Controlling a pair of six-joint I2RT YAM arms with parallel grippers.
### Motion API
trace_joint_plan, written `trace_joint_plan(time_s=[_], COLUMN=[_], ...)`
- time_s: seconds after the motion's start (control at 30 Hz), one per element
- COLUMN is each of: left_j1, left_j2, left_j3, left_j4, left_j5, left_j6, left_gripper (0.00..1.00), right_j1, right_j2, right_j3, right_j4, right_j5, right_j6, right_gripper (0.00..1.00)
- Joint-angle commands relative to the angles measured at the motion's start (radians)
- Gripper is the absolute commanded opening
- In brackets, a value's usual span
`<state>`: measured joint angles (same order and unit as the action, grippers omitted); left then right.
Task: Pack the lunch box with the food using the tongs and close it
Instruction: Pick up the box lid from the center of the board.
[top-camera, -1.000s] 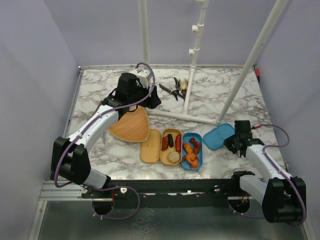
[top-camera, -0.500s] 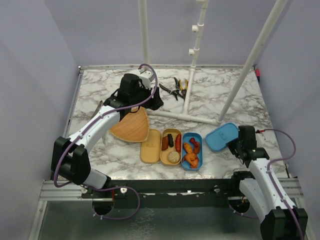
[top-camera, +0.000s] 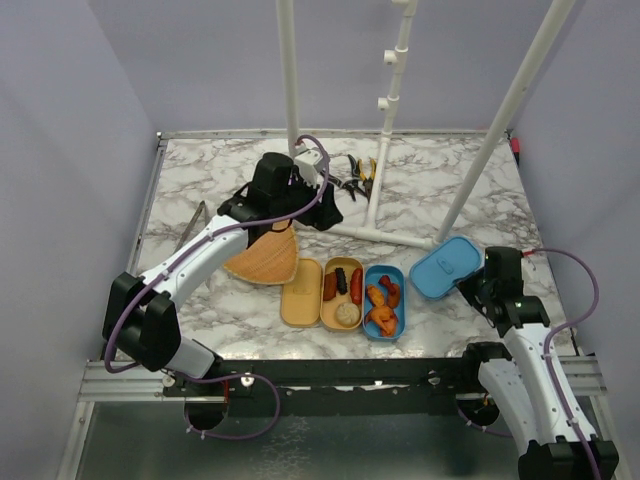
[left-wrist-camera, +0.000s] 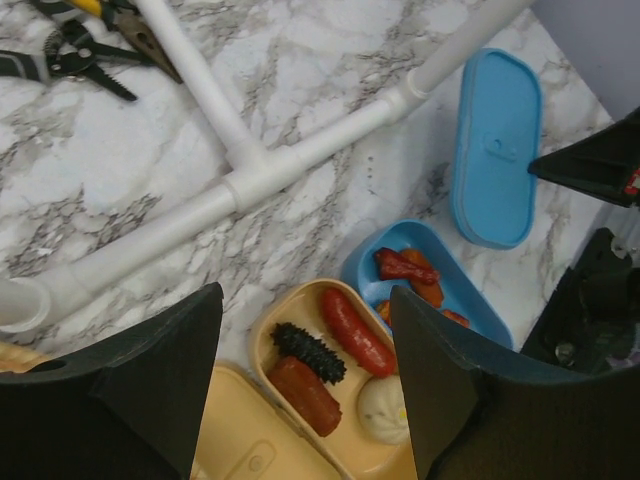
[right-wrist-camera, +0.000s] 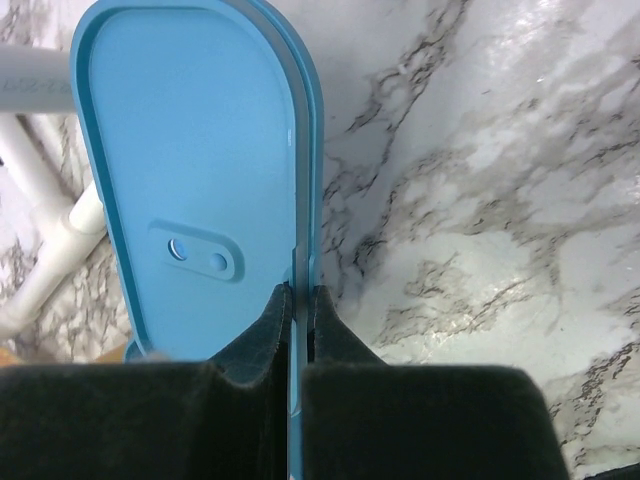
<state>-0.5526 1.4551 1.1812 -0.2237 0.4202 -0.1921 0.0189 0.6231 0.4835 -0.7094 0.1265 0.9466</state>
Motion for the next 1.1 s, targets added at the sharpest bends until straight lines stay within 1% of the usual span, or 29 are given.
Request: trace_joint_plan(time_s=[0.0,0.1,0.17,0.23,0.27,0.33,0.4,0.5,0.7,0.87,1.07], left_j1=[-0.032,-0.043,-0.052,-0.062,-0.069,-0.098,-0.141,-0.195,-0.226,-0.250,-0.290], left_j2=[-0.023,-0.065,-0.098,-0.121,-0.127,-0.133,-0.137,-0.126,-0.063,-0.033,0.042], left_j3=[-0.044,-0.122,-0.217,-0.315,-0.350,-0.384,-0.396,-0.400,-0.387,-0.392,-0.328], left_j4=[0.084,0.199,0.351,0.533,0.600,0.665,0.679,0.686,0.695,0.695,0.695], left_j5=[0.103,0.102,0.114,0.123,0.128,0.113,0.073,0.054,0.039,-0.003,-0.020], left_j6=[-0.090,-0.232,-0.377,-0.563,-0.625,-0.704,-0.725,-0.742,-0.773,-0.766,-0.749], left_gripper=[0.69,0.69,0.69,0.70,0.70,0.70,0.70,0.73,0.74,0.74,0.74], right_j1=[0.004,0.004,0.004,0.004,0.004,0.004,0.004,0.004,0.005,0.006,0.006], right_j2=[-0.036,-0.034,-0.013,0.013,0.023,0.045,0.066,0.092,0.140,0.152,0.149], right_j3=[0.021,0.009,0.008,0.010,0.011,0.015,0.019,0.023,0.024,0.033,0.026], right_j4=[-0.018,0.043,0.092,0.149,0.183,0.243,0.294,0.371,0.501,0.537,0.578], right_j5=[-0.138,-0.245,-0.303,-0.361,-0.393,-0.449,-0.490,-0.538,-0.596,-0.633,-0.668], right_j6=[-0.076,-0.112,-0.133,-0.149,-0.154,-0.160,-0.163,-0.158,-0.136,-0.139,-0.138], right_gripper=[0.01,0.01,0.01,0.01,0.01,0.01,0.01,0.01,0.01,0.01,0.01])
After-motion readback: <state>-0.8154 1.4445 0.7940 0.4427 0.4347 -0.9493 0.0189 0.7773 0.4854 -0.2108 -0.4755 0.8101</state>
